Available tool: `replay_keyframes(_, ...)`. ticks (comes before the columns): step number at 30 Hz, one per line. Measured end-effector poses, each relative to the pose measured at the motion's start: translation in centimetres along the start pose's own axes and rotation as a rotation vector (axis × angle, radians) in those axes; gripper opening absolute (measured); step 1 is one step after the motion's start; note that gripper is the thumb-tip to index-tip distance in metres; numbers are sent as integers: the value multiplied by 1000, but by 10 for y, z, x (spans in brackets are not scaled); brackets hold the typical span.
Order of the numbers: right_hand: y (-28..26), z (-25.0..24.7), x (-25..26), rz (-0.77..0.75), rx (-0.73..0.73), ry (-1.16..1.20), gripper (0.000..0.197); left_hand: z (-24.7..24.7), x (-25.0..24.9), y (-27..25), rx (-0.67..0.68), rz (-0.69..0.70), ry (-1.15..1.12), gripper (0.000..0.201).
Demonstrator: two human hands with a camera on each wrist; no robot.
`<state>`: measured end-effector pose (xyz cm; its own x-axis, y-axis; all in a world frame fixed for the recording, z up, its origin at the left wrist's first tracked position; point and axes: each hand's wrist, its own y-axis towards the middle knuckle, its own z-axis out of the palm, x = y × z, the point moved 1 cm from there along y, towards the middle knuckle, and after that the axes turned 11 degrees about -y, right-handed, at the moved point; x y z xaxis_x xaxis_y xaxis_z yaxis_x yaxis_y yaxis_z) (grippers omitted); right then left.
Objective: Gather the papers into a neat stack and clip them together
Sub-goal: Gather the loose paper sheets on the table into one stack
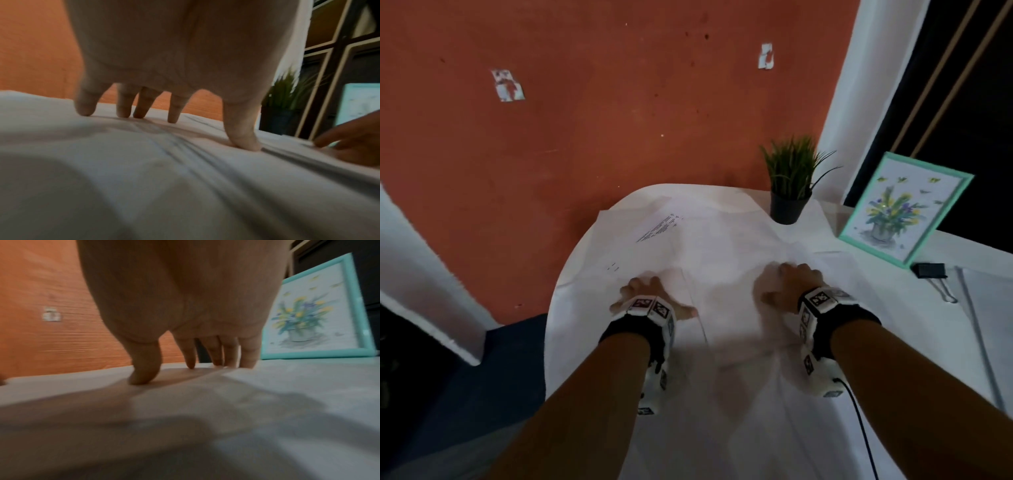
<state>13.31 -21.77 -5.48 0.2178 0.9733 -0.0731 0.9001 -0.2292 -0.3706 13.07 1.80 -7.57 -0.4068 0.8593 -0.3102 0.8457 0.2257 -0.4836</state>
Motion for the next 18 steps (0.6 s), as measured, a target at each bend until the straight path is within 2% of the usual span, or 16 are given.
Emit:
replay_keyframes(4,-14,2,15,-47,92,-27,91,7,-4,-6,-25,154,-86,55)
replay_keyframes(5,-13,0,13,-33,96,1,93,5,-1,-6,-56,136,-146,53)
replay_keyframes(7,-7,-4,5,40,56,81,96,-5,8,-8,-138,-2,-226,62)
replay_keyframes(10,-7,-8,1,103,15,112,99,-13,32,-4,-160,-128,-198,71)
replay_keyframes(14,-12,-1,18,9,-21,7,83,-15,33,-10,-99,-144,-165,80)
replay_keyframes(17,-14,0,34,-114,62,-22,95,-16,12,-24,-47,-34,-55,57)
replay_keyframes(18,-15,-3,35,-141,88,-22,99,-15,8,-23,-26,-17,-31,57)
